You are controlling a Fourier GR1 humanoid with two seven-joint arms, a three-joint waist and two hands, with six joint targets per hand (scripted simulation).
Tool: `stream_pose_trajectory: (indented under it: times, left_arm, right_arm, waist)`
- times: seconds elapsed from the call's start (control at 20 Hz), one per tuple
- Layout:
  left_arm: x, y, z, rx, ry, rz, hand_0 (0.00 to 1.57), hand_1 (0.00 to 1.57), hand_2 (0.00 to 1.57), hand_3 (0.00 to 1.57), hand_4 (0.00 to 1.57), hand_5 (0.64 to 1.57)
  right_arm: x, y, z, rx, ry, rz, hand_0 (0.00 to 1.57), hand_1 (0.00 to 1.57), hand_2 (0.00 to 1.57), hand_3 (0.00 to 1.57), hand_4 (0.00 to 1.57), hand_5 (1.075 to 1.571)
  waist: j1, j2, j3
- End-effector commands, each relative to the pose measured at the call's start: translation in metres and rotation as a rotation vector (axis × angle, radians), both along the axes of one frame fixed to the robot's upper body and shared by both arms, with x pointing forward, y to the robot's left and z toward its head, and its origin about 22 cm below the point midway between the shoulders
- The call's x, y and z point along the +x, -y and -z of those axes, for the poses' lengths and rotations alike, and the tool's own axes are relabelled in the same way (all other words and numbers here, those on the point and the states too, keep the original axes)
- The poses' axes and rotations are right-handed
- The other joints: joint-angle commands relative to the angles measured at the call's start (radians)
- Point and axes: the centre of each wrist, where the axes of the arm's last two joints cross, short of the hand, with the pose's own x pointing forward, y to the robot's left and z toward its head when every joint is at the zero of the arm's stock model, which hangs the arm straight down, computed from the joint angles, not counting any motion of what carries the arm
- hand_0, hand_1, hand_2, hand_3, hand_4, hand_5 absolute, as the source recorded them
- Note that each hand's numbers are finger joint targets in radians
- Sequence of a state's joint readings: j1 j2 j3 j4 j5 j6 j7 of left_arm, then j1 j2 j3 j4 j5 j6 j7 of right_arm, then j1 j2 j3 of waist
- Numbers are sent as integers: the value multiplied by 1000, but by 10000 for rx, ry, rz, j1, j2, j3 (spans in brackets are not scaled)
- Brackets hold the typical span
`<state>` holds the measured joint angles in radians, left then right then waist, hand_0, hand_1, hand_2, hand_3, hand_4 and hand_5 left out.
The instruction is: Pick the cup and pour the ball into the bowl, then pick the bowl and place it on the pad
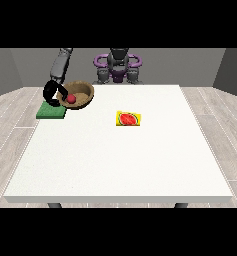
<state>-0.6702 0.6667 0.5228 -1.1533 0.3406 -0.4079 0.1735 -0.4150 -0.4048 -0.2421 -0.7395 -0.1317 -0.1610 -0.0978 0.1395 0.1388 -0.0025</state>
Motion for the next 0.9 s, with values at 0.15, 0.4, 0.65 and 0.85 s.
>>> stream_pose_trajectory:
  times: [0.15, 0.4, 0.65, 0.85]
  left_arm:
    - [-21, -42, 43, -69, -758, -845, 0, 0, 0, 0, 1203, 1541]
    - [-21, -37, 34, 47, -274, -642, 0, 0, 0, 0, 1205, 1543]
    - [-25, -47, 19, 60, 605, -758, 0, 0, 0, 0, 1207, 1551]
    - [-38, -73, 34, 96, 765, -1109, 0, 0, 0, 0, 1215, 1553]
  right_arm:
    - [15, 44, -76, -1219, -1387, -249, 1571, 1571, 1571, 679, 1085, 1568]
    - [12, 85, -110, -798, -842, 452, 1571, 1571, 1571, 585, 1094, 1564]
    - [8, 93, -107, -788, 83, 270, 1571, 1571, 1571, 381, 1123, 1568]
    - [20, 73, -105, -441, 237, 339, 1571, 1571, 1571, 489, 1073, 1568]
  waist:
    - [-1021, -694, 5]
    - [-711, -116, 28]
    - [-812, 705, 33]
    - [-1005, 1002, 21]
